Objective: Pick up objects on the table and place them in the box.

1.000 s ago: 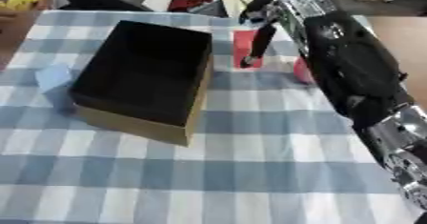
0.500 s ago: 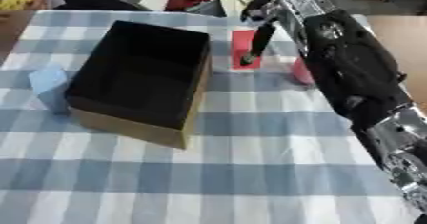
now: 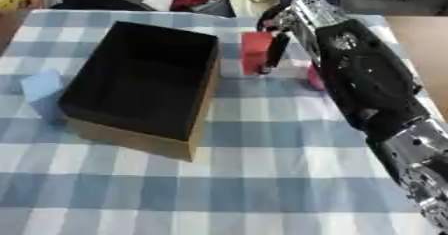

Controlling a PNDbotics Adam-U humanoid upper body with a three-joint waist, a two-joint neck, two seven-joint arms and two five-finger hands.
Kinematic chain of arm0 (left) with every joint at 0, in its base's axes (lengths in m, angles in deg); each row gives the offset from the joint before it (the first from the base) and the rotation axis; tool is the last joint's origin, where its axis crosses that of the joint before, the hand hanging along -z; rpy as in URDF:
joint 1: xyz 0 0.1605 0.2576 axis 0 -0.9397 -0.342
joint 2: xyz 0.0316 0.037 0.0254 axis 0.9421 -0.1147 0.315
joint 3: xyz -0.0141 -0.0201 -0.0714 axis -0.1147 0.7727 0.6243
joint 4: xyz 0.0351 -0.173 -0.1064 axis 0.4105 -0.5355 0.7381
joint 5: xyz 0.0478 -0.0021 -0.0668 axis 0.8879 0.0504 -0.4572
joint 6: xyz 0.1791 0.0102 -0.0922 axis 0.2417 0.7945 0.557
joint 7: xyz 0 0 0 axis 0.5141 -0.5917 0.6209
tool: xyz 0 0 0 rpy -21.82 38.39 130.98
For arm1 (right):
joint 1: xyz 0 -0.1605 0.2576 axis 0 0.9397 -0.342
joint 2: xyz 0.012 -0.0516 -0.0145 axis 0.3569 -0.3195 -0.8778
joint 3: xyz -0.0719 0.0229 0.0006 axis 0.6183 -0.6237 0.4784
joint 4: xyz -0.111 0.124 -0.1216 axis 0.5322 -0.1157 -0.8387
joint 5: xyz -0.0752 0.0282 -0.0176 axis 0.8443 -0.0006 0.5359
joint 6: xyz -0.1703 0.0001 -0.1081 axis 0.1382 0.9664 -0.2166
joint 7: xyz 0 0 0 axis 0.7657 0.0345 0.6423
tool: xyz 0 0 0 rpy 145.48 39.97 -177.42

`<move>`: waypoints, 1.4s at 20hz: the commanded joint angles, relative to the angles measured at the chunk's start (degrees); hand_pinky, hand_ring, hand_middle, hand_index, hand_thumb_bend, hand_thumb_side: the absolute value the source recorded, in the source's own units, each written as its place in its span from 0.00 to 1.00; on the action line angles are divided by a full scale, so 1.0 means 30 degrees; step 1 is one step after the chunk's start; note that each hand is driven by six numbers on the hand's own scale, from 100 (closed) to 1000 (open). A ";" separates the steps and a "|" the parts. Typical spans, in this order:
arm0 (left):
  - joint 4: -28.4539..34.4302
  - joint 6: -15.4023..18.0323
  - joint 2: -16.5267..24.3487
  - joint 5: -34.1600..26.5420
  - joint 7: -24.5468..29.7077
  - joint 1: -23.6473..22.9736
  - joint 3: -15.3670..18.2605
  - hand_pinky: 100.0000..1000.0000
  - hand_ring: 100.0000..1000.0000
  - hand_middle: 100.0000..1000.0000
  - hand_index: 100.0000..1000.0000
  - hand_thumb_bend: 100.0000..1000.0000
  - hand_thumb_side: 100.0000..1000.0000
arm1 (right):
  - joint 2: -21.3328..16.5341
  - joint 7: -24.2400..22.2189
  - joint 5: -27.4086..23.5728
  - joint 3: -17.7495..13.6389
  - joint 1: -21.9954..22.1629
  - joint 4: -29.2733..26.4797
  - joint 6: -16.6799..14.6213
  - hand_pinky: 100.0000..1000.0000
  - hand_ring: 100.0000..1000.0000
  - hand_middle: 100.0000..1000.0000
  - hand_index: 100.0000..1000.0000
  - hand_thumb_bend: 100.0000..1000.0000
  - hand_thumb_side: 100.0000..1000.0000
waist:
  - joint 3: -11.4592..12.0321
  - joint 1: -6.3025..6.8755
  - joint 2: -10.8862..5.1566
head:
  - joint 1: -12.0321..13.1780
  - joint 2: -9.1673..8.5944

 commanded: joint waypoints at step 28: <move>0.0303 -0.0097 0.0479 0.0038 0.0176 -0.0023 0.0128 0.39 0.65 0.58 0.78 0.00 0.81 | -0.0267 0.0412 -0.3261 -0.0117 -0.0925 -0.1920 0.0185 0.90 0.89 0.78 0.69 0.00 0.19 | -0.0144 0.0018 -0.1244 | 0.0108 0.0229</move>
